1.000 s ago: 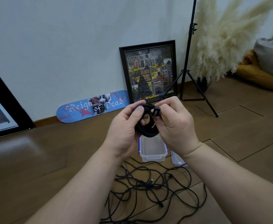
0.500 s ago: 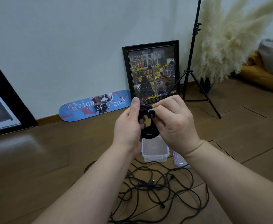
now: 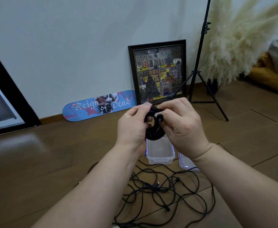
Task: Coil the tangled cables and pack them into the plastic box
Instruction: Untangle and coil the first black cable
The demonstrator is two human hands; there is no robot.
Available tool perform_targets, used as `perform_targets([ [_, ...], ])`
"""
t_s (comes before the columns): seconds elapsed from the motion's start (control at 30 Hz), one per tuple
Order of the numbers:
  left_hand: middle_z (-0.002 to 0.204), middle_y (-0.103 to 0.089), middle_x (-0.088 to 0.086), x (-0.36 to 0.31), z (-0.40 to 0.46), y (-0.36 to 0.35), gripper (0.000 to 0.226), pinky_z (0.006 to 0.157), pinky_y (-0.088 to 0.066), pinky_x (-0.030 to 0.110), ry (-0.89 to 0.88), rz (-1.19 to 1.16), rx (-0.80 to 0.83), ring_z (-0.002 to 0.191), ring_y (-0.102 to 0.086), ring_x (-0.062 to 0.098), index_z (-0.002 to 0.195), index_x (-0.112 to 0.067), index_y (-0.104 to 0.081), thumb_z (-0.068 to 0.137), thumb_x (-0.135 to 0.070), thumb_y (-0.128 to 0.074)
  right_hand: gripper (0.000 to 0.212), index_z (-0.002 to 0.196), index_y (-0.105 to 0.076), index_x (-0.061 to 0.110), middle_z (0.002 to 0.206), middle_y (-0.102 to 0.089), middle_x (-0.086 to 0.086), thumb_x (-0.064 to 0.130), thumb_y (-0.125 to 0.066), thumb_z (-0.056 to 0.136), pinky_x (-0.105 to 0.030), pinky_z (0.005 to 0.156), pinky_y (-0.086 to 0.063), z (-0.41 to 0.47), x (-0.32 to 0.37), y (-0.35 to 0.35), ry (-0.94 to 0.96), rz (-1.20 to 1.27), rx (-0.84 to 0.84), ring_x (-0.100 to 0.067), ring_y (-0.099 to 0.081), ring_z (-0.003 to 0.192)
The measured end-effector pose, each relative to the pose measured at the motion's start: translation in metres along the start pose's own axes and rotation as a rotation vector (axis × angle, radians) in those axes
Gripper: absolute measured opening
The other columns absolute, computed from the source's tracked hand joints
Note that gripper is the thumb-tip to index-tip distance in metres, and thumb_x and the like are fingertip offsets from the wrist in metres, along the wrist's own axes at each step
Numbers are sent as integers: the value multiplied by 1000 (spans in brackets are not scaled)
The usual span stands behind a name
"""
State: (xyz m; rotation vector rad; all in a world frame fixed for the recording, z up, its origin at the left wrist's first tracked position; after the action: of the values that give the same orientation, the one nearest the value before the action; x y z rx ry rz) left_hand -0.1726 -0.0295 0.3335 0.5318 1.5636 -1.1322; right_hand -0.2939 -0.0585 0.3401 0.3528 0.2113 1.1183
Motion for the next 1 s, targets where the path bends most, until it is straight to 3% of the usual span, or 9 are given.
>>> perform_targets([
  [0.1, 69, -66, -5, -2, 4, 4, 9, 70, -52, 36, -212, 140, 5, 67, -58, 14, 73, -24, -74, 81, -26, -71, 15, 78, -67, -2, 93, -64, -17, 6, -59, 88, -36, 72, -51, -1, 5, 2, -11, 31, -3, -29, -57, 86],
  [0.2, 75, -69, -6, -1, 3, 7, 10, 76, -54, 39, -302, 217, 7, 75, -61, 13, 73, -29, -74, 82, -26, -72, 15, 79, -67, -3, 90, -64, -16, 4, -58, 87, -40, 67, -53, -1, 5, 2, -47, 86, 12, -30, -61, 81],
  [0.3, 71, -68, -8, 0, 1, 7, 19, 70, -51, 27, -322, 237, 21, 70, -59, 9, 75, -25, -72, 89, -13, -70, 7, 84, -67, -1, 88, -64, -9, 3, -62, 87, -37, 67, -52, -3, 2, 1, -175, 198, 18, -22, -60, 79],
  [0.47, 67, -63, -7, 0, 2, 3, 20, 59, -45, 19, -269, 188, 70, 59, -52, 7, 75, -23, -73, 90, -11, -67, 10, 88, -70, 4, 85, -62, -4, 11, -64, 86, -31, 70, -49, 0, 1, 2, -483, 409, -10, -15, -58, 80],
  [0.57, 67, -62, -6, 0, 2, 2, 17, 56, -45, 17, -234, 146, 80, 56, -51, 5, 79, -19, -72, 91, -9, -64, 5, 79, -67, 9, 81, -63, -3, 9, -69, 84, -33, 70, -51, 3, 0, 2, -695, 532, -5, -14, -59, 76],
  [0.67, 65, -60, -7, 0, 1, 0, 15, 53, -44, 15, -213, 118, 101, 55, -50, 4, 81, -16, -70, 92, -9, -62, 22, 69, -62, 18, 70, -58, 4, 4, -72, 82, -25, 65, -47, 4, -3, 1, -880, 669, -5, -8, -53, 66],
  [1.0, 62, -57, -8, 7, -4, -5, 16, 51, -41, 13, -231, 168, 120, 51, -47, 2, 81, -18, -67, 94, -12, -60, 21, 70, -64, 15, 71, -62, -4, 2, -66, 87, -31, 67, -50, 3, -17, -3, -1138, 916, 15, -18, -56, 71],
])
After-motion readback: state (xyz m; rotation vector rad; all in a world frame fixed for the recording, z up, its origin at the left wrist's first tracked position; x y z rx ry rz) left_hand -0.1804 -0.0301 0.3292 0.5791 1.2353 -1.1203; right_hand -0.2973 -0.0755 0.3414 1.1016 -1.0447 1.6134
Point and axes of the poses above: each hand's wrist, its own z-axis towards the middle knuckle, its own y-axis out of the back of the hand, x = y × z, the point moved 3 cm from there along z, towards the middle knuckle
